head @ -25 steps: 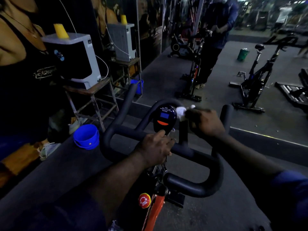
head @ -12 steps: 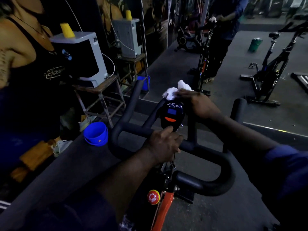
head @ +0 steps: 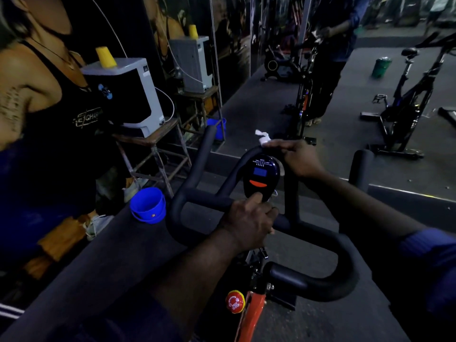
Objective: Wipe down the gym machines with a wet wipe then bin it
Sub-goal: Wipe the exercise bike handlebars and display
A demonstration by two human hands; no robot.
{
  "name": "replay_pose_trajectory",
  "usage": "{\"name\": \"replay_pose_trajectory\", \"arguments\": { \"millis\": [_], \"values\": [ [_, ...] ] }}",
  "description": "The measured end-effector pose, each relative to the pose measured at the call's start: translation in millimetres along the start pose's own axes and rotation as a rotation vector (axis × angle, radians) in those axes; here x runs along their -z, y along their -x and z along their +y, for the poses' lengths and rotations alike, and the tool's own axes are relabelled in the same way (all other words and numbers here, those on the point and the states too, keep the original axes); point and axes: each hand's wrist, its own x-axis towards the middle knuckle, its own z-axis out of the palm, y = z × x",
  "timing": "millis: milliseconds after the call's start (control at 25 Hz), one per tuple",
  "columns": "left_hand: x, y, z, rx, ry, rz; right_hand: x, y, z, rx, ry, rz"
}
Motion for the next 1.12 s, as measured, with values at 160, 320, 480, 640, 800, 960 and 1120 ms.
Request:
{"name": "replay_pose_trajectory", "arguments": {
  "millis": [160,320,480,640,800,960,1120],
  "values": [
    [-1.4,-0.3,0.3,0.004,0.027,0.019,19.4,24.4,16.0,-0.201,-0.209,0.035],
    [-7.7,1.0,-0.5,-0.001,0.051,0.082,21.3,14.8,25.7,-0.265,-0.291,0.13],
    [-16.3,2.0,-3.3,-0.009,0.06,0.131,-6.9,13.9,14.9,-0.191,-0.253,0.085],
    [-21.0,4.0,-3.3,0.001,0.063,0.134,-10.9,69.2,43.7,-0.229,-0.151,0.303],
    [-20.7,5.3,-2.7,0.026,0.088,0.131,6.8,52.9,34.2,-0.072,-0.006,0.583],
    [-13.1,4.2,2.6,0.064,0.105,0.081,2.3,31.8,12.5,0.349,0.304,0.15],
    [-14.1,6.0,6.6,0.1,0.112,0.083,13.0,88.5,36.2,0.455,0.53,0.111]
  ]
}}
